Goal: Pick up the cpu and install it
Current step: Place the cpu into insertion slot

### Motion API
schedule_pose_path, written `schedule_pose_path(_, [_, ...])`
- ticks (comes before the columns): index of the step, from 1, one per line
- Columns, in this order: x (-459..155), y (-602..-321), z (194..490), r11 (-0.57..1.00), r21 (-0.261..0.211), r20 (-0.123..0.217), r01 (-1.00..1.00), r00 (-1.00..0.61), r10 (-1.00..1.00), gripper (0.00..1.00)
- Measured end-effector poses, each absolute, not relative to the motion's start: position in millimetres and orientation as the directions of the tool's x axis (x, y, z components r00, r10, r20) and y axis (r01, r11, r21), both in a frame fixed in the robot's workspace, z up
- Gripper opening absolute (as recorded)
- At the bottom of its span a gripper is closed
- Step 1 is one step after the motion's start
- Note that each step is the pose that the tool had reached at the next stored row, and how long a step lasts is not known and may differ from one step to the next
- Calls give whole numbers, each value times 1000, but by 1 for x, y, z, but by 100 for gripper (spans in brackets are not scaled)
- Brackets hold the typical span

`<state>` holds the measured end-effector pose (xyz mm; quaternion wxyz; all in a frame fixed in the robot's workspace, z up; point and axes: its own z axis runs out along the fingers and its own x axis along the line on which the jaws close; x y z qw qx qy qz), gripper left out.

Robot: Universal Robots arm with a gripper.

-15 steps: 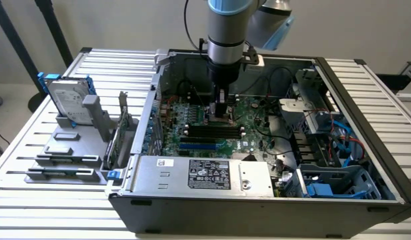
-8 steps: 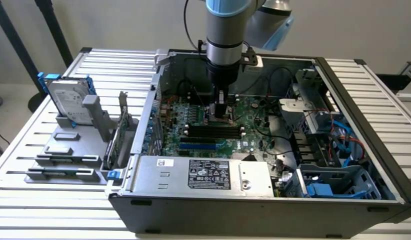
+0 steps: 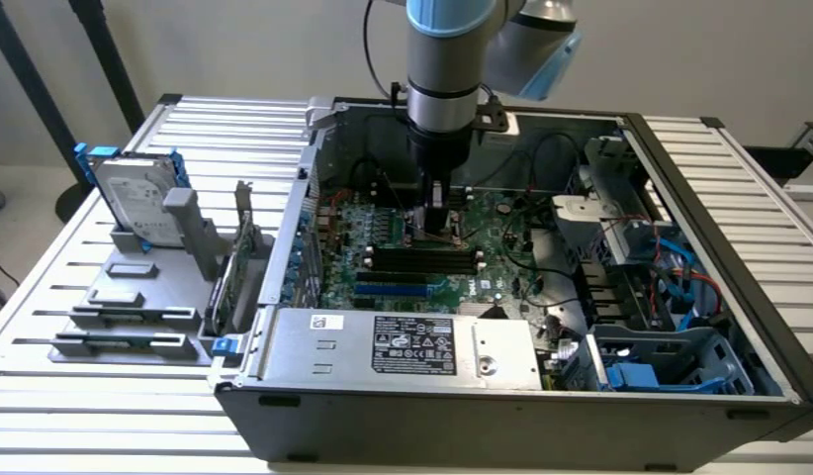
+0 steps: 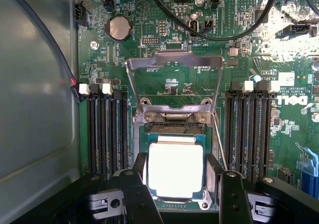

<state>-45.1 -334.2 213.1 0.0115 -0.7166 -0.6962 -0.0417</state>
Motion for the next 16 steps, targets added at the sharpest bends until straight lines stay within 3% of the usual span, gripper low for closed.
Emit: schedule_pose_path(16, [-45, -331, 208, -27, 44, 59, 999, 24, 998, 55])
